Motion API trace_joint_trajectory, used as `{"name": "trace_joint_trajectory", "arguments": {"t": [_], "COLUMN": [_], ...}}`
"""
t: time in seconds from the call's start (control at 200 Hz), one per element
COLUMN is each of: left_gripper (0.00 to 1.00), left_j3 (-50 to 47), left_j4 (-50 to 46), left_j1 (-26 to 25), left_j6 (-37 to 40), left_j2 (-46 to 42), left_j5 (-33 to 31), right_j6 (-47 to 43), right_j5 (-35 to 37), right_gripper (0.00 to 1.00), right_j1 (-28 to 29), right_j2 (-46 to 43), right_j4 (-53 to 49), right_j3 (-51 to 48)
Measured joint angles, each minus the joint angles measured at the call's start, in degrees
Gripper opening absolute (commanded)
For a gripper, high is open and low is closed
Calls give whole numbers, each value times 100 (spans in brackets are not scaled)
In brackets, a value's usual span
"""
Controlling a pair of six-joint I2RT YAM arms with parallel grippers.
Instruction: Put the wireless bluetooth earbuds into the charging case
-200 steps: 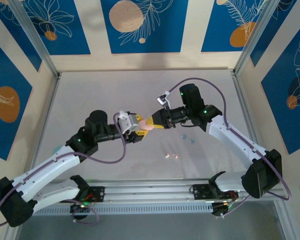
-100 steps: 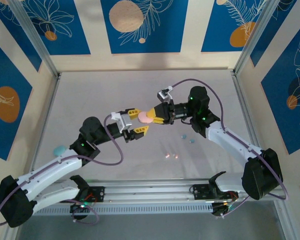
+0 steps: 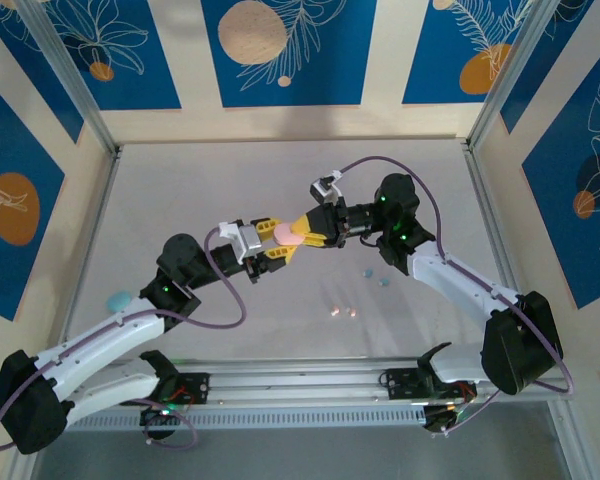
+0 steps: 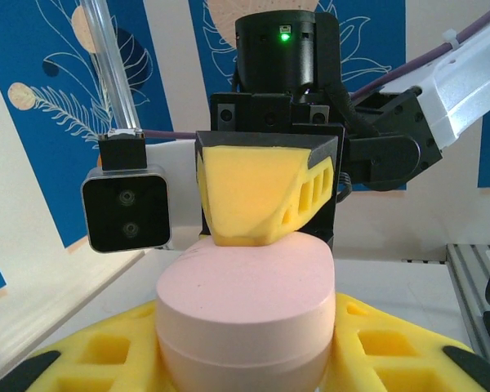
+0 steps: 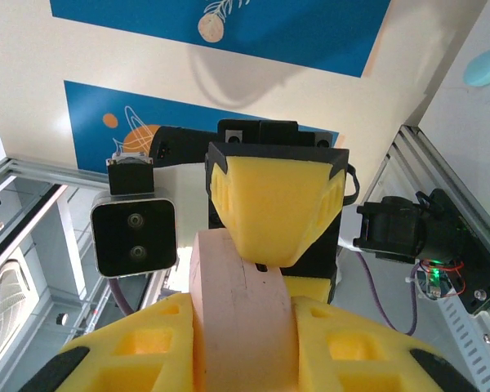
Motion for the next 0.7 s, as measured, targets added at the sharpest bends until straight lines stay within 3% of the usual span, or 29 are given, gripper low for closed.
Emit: {"name": "trace_joint_trajectory", "arguments": {"t": [0.235,0.57,0.7], "left_gripper": [42,37,42], "left_j3": [0,11,22], "left_j4": [2,-9,-48], "left_j1": [11,26,26], "left_j6": [-39,-122,-125], "left_j2": [52,81,81], "left_j5": [33,76,81], "right_j6": [-70,-129,-177], "right_j5": [2,0,-2], "right_gripper": [21,21,21], "right_j1": [-11,-28,-28], "right_j2": [-2,-2,-2], "right_j4": [-125,-199,-232], "right_j3": [0,0,0]}}
